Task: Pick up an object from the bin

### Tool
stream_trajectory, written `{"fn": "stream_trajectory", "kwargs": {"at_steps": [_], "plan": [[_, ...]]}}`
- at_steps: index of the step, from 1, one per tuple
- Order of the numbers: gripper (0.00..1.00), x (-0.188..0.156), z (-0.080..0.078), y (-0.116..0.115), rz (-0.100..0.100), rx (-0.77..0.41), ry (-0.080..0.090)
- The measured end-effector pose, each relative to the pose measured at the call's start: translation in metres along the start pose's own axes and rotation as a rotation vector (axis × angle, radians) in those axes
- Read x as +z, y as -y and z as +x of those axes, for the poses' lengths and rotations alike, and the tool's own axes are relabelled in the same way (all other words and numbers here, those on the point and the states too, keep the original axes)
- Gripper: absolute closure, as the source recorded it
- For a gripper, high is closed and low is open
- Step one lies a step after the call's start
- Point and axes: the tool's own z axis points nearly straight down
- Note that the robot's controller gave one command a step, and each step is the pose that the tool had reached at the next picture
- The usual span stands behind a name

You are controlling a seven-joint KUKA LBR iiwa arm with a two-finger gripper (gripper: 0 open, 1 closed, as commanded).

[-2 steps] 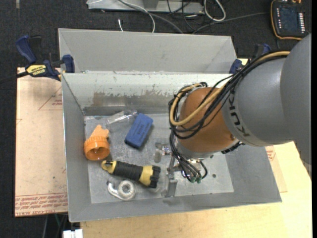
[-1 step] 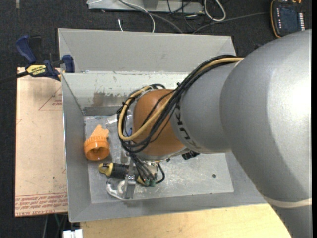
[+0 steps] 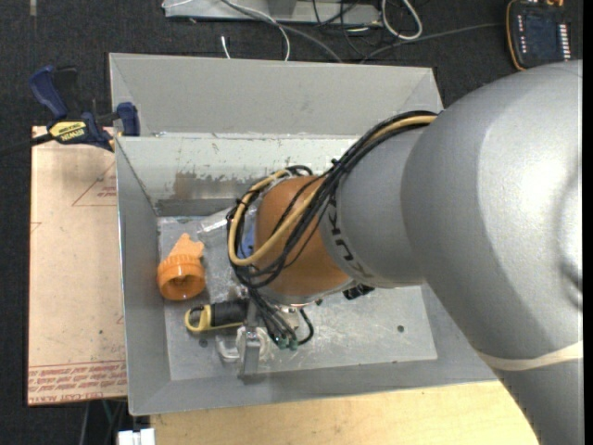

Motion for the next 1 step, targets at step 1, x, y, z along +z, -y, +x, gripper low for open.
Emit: {"fn": "stream_trajectory", "kwargs": {"at_steps": [1], "plan": [[1.0, 0.0032, 0.0035, -0.0317, -0.007, 0.129, 0.001]]}}
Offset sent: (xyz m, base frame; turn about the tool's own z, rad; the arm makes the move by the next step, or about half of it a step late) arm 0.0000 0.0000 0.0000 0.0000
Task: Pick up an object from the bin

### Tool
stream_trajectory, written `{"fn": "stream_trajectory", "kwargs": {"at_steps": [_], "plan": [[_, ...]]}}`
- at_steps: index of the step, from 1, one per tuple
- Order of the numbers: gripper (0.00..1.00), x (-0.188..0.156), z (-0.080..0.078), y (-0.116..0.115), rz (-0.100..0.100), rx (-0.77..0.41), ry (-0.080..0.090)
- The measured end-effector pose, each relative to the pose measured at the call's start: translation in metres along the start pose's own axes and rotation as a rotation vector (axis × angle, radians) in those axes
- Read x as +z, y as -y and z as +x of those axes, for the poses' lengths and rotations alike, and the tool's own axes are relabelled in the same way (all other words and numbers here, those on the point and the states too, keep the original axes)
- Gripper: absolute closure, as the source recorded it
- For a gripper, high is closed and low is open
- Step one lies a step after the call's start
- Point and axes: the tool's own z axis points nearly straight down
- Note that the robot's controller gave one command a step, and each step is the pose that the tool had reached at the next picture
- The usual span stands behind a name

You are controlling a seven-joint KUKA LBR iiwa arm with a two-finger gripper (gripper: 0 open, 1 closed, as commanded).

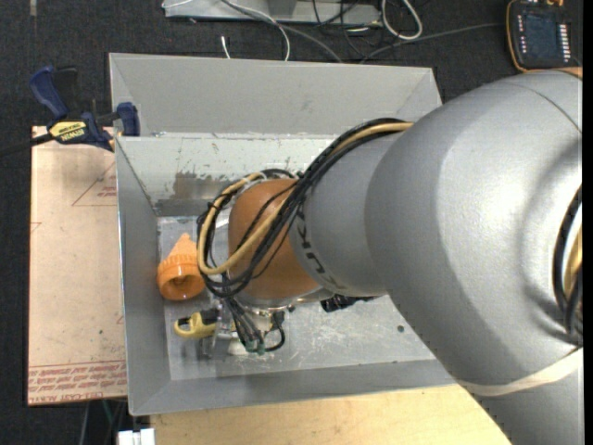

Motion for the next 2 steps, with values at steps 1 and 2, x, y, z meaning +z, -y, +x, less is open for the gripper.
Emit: {"fn": "stream_trajectory", "kwargs": {"at_steps": [1, 2], "plan": [[1.0, 0.0, 0.0, 0.0, 0.0, 0.0, 0.0], [1.0, -0.012, 0.001, 0.001, 0.002, 0.0, -0.004]]}}
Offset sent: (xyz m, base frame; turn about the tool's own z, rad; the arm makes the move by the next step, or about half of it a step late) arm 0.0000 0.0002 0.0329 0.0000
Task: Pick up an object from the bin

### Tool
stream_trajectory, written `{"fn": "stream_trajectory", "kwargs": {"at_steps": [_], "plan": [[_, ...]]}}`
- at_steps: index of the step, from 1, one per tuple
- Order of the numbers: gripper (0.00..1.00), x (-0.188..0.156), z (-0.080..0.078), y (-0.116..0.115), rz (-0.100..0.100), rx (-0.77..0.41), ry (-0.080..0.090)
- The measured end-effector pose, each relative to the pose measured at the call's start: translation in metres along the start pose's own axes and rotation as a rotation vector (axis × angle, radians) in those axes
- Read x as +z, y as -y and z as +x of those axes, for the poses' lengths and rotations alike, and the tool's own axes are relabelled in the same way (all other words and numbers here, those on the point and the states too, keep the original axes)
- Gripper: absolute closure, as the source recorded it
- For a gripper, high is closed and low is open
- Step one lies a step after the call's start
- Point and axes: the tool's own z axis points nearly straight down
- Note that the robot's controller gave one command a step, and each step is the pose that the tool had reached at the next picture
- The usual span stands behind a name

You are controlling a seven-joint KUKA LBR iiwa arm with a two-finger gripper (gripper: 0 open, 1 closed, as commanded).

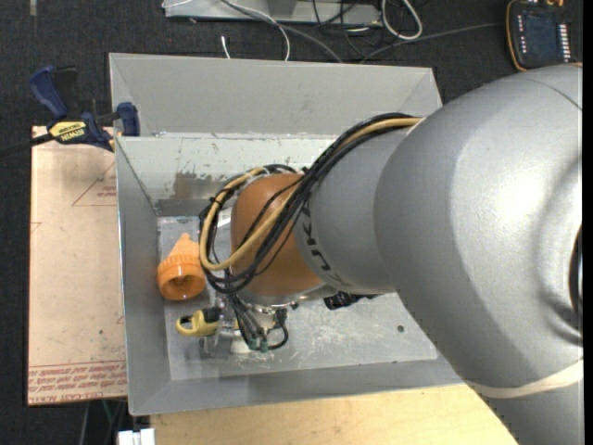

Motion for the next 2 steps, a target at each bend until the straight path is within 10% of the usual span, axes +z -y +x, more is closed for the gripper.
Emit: {"fn": "stream_trajectory", "kwargs": {"at_steps": [2], "plan": [[1.0, -0.034, 0.0, 0.0, -0.001, -0.003, 0.0]]}}
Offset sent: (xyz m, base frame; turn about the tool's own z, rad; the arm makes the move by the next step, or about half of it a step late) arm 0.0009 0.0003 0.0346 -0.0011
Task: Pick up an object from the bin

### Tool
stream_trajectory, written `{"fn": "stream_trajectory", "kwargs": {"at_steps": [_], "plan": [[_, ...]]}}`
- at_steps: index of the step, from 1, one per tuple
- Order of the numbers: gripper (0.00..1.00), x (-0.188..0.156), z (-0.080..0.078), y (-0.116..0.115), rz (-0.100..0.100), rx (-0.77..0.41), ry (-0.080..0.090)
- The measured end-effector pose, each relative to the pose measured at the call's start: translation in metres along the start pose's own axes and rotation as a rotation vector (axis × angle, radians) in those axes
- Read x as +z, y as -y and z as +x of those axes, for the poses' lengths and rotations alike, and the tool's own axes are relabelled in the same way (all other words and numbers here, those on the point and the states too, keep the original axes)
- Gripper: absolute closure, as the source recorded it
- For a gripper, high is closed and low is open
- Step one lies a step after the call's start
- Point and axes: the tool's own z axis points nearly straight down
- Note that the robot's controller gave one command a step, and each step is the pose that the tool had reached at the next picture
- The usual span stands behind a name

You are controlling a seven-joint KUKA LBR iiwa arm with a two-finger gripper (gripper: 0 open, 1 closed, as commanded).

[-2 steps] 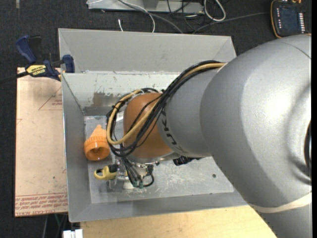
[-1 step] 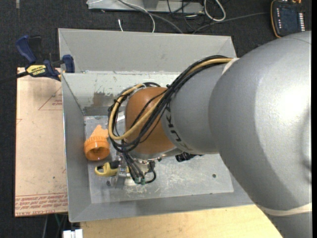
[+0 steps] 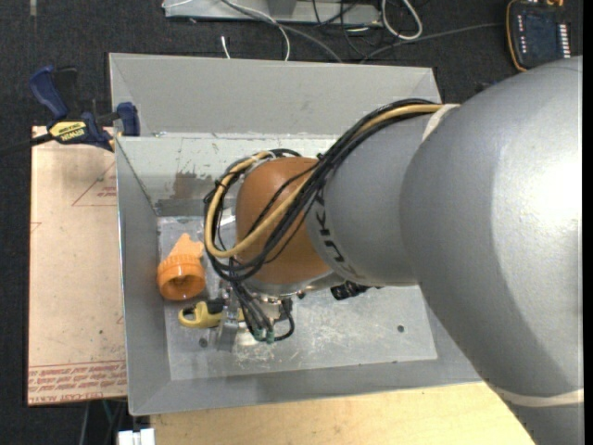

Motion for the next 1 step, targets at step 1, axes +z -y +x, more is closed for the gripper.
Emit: {"fn": "stream_trajectory", "kwargs": {"at_steps": [1], "plan": [[1.0, -0.0398, 0.001, 0.0004, 0.002, -0.001, -0.004]]}}
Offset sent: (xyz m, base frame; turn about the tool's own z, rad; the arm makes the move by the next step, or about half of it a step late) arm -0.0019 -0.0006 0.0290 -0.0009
